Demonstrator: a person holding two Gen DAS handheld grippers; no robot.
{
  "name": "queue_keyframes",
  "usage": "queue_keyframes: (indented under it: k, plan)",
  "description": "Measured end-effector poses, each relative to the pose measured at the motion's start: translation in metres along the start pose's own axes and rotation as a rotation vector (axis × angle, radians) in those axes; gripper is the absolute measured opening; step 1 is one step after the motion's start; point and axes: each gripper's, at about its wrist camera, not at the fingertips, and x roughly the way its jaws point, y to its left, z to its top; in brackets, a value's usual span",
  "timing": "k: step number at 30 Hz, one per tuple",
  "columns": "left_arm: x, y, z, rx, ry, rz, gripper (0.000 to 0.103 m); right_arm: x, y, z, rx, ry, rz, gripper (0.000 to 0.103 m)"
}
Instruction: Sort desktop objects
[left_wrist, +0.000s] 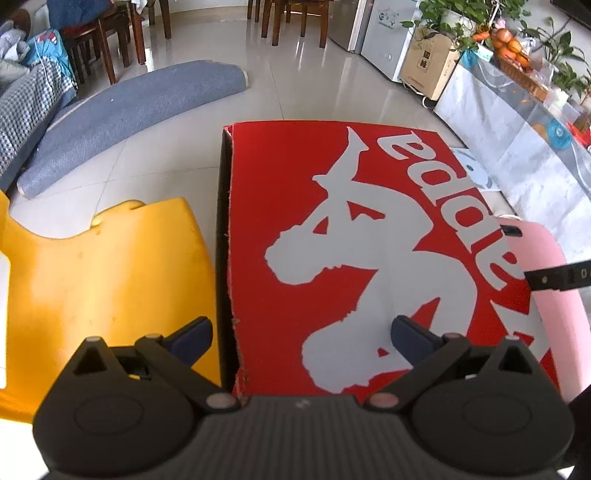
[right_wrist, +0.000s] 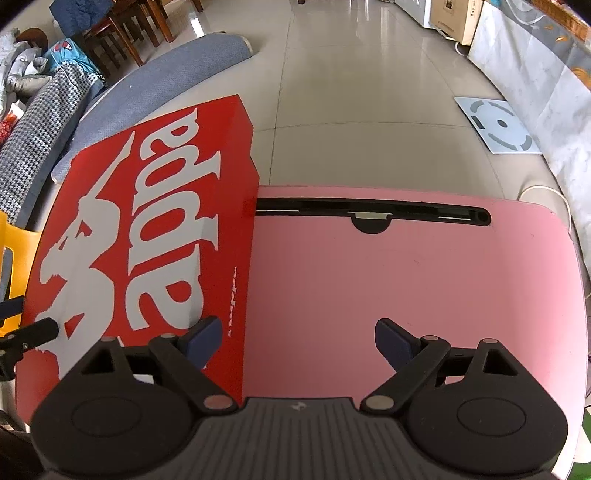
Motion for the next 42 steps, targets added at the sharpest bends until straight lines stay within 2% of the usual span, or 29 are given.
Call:
queue_keyframes:
  k: [7, 12, 20, 30, 42]
  plan:
    - [0.001, -0.001, 0.001, -0.009, 0.001, -0.016, 0.103, 0.001, 0.009, -0.002, -0.054, -0.022, 0.005, 0.088]
    - [0.001, -0.004, 0.001, -0.004, 0.002, -0.015, 0.103, -0.001, 0.023, -0.006, -0.166, -0.074, -0.059, 0.088]
    - [0.001, -0.009, 0.001, -0.005, -0.003, 0.000, 0.103, 0.006, 0.010, 0.000, -0.061, -0.032, -0.014, 0.088]
    - [-0.001, -0.013, -0.002, -0.013, -0.020, 0.029, 0.103, 0.005, 0.009, -0.002, -0.024, -0.051, -0.023, 0.088]
    - [-0.004, -0.013, -0.004, -0.017, -0.029, 0.049, 0.103, 0.007, 0.007, 0.001, 0.028, -0.119, -0.035, 0.088]
